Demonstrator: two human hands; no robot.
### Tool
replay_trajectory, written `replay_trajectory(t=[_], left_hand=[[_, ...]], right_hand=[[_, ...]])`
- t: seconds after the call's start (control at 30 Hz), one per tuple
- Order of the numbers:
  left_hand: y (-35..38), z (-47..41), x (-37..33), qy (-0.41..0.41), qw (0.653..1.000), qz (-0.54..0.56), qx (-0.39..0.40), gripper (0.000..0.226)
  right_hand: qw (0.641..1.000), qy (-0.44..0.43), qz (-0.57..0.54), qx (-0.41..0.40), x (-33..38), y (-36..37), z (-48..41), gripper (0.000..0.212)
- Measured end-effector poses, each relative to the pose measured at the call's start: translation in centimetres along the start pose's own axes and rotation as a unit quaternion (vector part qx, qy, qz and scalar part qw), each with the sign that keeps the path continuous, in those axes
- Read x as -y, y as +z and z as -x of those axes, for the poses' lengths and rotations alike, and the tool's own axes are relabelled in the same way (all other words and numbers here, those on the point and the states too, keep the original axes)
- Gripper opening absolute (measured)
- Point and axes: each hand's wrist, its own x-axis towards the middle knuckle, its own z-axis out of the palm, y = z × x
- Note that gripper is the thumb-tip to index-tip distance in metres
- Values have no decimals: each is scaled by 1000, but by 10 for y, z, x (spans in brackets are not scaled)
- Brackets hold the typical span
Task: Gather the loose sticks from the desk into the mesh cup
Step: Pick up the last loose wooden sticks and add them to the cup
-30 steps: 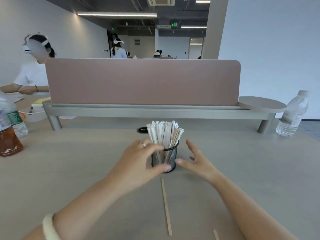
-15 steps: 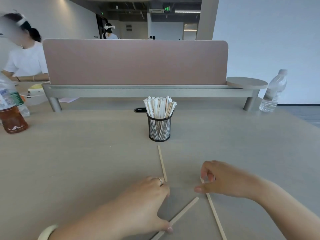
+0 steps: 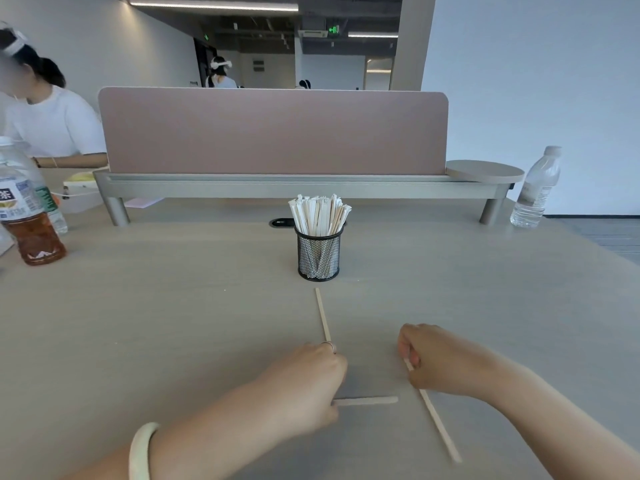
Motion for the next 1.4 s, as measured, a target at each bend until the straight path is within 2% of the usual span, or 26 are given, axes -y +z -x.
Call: replay_trajectory(t=[0.07,0.17,0.47,0.67,0.87,1.0,1.17,1.27,1.33,1.4], left_hand=[[1,-3,0,0,1000,-14,1,27],[0,-6,-2,3,1000,-30,3,24],[-1,-13,-5,6,997,-80,19,23],[-1,-18,7,-29,995,-84,42,31],[-8,-19,22,-42,992,-72,89,28],[-11,-19,28,-40,992,-65,101,28],[-15,-20,48,-10,993,10,118,25],[-28,-25,78,-11,993,64,98,30],[-38,-31,100,-32,992,107,66,30],[-42,-38,117,-53,978,198,35,26]], right_hand=[[1000,4,15,6,1,1,-2,33],[999,16,41,7,4,2,-3,36],[997,10,70,-16,7,12,-13,17],[999,-2,-42,-30,3,11,-30,8],[982,-28,-183,-43,9,10,-53,14],[980,-35,-187,-49,16,14,-73,14],[976,-35,-207,-57,33,10,-96,7],[976,-11,-209,-51,49,10,-111,31],[985,-4,-163,-49,58,11,-120,41],[994,-5,-98,-44,65,8,-125,39]])
